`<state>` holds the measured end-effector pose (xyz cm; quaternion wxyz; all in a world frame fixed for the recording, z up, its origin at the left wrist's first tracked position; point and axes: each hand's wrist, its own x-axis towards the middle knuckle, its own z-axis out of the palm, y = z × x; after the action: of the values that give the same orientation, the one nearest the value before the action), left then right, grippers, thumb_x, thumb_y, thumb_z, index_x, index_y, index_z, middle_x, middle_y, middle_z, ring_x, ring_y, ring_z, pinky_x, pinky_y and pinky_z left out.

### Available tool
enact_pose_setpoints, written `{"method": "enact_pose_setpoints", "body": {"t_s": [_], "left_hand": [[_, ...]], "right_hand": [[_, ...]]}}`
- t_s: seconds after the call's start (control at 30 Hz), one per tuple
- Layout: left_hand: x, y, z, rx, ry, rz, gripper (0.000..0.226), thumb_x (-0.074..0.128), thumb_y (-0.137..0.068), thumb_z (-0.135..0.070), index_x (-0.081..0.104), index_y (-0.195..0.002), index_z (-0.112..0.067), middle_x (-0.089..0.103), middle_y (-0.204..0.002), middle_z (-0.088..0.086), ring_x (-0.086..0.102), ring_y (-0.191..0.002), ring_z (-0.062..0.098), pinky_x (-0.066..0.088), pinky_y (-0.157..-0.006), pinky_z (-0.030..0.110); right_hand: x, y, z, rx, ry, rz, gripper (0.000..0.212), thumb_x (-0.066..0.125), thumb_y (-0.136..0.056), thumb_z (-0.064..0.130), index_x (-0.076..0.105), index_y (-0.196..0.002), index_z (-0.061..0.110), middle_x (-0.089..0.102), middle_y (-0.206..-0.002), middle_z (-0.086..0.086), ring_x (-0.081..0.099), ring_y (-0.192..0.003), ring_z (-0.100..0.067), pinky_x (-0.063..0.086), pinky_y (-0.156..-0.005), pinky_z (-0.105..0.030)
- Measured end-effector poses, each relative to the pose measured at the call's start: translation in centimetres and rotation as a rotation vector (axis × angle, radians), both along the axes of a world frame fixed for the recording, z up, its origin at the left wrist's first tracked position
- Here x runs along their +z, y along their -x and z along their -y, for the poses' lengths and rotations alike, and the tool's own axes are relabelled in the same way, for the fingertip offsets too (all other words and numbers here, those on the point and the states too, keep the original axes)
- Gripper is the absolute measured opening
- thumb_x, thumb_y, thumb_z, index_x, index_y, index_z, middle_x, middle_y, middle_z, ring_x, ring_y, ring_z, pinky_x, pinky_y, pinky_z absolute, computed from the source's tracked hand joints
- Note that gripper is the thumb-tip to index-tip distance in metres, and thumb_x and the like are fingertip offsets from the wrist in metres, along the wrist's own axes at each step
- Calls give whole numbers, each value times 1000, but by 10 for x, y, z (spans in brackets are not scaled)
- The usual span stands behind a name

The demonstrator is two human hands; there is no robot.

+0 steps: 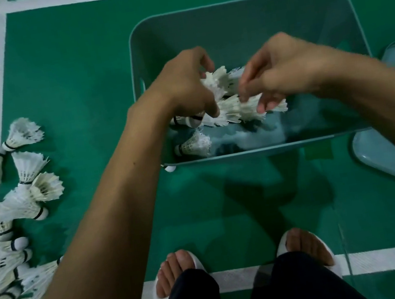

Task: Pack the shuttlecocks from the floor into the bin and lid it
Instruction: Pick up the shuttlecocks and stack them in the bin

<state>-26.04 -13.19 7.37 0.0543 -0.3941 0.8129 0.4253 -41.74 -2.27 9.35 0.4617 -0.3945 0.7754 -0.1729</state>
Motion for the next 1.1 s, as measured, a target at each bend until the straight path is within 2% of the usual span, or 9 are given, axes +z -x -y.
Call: {"method": "enact_pose_setpoints", "body": {"t_s": [0.07, 0.17, 0.27, 0.4, 0.5, 0.6, 0.77, 0.97, 1.1], "left_hand": [[3, 3, -6, -61, -83, -7, 74, 94, -64, -11, 53, -125, -24, 55, -118, -5, 60, -97, 15, 46, -64, 20], [3, 5, -11, -94, -133, -59, 75, 91, -61, -3, 51, -122, -23, 58, -109, -4, 62, -90, 14, 52, -64, 28], [-5, 1, -15, -37, -135, -90, 88, 86, -62, 3, 44, -137, -20, 57, -116, 2, 66, -92, 18, 53, -55, 28], [-10, -10, -16, 61, -45, -92, 88, 95, -61, -11, 49, -135, -18, 58, -123, 3, 66, -100, 22, 55, -68, 30], [-8, -17, -13, 70, 127, 69, 51, 81, -79, -13, 52, -121, -13, 61, -109, 3, 60, -95, 23, 46, -73, 33], [-4, -18, -12, -58, 155, 289, 21, 56, -88, 0, 63, -107, -6, 68, -100, 11, 67, -89, 30, 56, -72, 43], [-19, -15, -9, -281, -129, 546, 26, 51, -93, -7, 75, -88, -16, 77, -94, 7, 76, -82, 25, 63, -79, 43], [-25, -12, -6, -309, 25, 548, 40, 45, -86, -8, 69, -117, -14, 70, -96, 12, 71, -83, 32, 62, -82, 50], [-34, -14, -4, -344, 57, 518, 32, 49, -84, -11, 72, -105, -14, 71, -96, 11, 69, -86, 31, 60, -87, 50]], "right_hand": [[9, 3, -1, 146, 242, -58, 16, 77, -84, 1, 75, -97, 10, 76, -99, -9, 64, -63, -20, 57, -60, -32], [6, -12, 0, 421, 243, -123, 10, 83, -78, 14, 78, -84, 19, 74, -81, 5, 66, -69, -20, 55, -67, -38], [-4, -22, 2, 495, 258, -220, 9, 81, -79, 23, 77, -73, 17, 70, -64, 0, 62, -62, -18, 53, -60, -32], [-9, -20, 0, 326, 200, -243, 10, 80, -79, 17, 79, -69, 14, 72, -61, 0, 65, -61, -15, 49, -58, -26], [-26, -23, -3, 133, 51, -314, 18, 72, -77, 5, 75, -60, 11, 67, -49, 2, 63, -49, -10, 55, -56, -24], [-39, -34, 0, 18, -124, -193, 3, 76, -82, 1, 76, -84, -1, 75, -71, -15, 76, -61, -24, 65, -67, -41], [-40, -52, 25, -35, -285, -86, 21, 78, -85, 0, 59, -93, -7, 61, -103, -24, 75, -61, -35, 65, -67, -43], [-53, -76, 40, -65, -271, -121, 13, 69, -90, -2, 60, -81, -7, 69, -66, -23, 70, -47, -30, 54, -43, -31], [-70, -76, 34, -46, -445, 132, 23, 60, -98, 11, 61, -78, 0, 63, -70, -14, 60, -52, -24, 55, -58, -34]]}}
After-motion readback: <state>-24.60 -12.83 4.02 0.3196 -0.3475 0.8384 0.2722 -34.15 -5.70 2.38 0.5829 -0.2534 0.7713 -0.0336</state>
